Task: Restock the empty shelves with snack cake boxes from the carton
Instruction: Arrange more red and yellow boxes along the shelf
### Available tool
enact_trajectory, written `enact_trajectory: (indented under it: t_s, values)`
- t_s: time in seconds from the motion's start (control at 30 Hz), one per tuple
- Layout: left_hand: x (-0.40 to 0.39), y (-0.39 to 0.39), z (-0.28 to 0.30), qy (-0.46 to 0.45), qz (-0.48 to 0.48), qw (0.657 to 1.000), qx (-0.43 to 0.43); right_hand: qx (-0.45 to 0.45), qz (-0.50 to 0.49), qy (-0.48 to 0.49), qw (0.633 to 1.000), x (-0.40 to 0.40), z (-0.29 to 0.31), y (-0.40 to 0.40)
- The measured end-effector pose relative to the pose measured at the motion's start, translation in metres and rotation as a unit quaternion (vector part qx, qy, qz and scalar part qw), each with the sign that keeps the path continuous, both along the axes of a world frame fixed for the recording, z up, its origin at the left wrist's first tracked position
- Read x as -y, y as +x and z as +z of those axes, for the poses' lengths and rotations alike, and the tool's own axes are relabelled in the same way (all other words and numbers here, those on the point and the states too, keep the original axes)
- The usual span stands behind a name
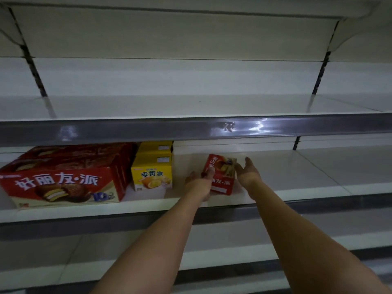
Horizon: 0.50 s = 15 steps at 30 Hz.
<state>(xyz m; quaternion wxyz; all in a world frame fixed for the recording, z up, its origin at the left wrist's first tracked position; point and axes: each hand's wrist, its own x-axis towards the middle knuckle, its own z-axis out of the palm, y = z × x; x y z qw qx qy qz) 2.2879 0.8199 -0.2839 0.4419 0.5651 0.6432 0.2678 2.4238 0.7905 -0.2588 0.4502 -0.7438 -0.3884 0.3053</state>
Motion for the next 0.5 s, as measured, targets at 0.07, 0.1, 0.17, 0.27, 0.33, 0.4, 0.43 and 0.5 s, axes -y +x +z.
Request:
enact_trajectory:
  t_s: [0.07, 0.1, 0.17, 0.27, 0.33, 0.4, 0.43, 0.5]
  values:
    - [0.004, 0.01, 0.002, -0.013, 0.016, 1.0, 0.023, -0.056, 0.045, 0.001, 0.997, -0.009, 0.004, 0.006]
    - [0.004, 0.014, 0.004, -0.015, 0.024, 0.999, 0.028, -0.06, 0.063, -0.008, 0.996, -0.014, 0.006, 0.008]
    - [0.001, 0.023, 0.006, -0.01, 0.044, 0.998, 0.052, -0.035, 0.096, -0.033, 0.994, -0.021, 0.006, 0.013]
    - [0.0, 0.033, 0.013, 0.027, 0.055, 0.995, 0.078, -0.033, 0.11, -0.024, 0.993, -0.023, 0.003, 0.028]
    - [0.0, 0.042, 0.016, 0.066, 0.04, 0.996, 0.042, -0.085, 0.099, 0.001, 0.991, -0.018, 0.0, 0.042]
    - [0.0, 0.052, 0.02, 0.12, 0.014, 0.993, -0.015, -0.095, 0.069, 0.025, 0.993, -0.013, -0.002, 0.057]
    - [-0.001, 0.057, 0.022, 0.149, 0.006, 0.988, -0.04, -0.071, 0.056, 0.029, 0.996, -0.014, -0.004, 0.064]
    - [-0.004, 0.069, 0.023, 0.201, -0.007, 0.978, -0.053, -0.001, 0.042, 0.02, 0.999, -0.012, -0.007, 0.081]
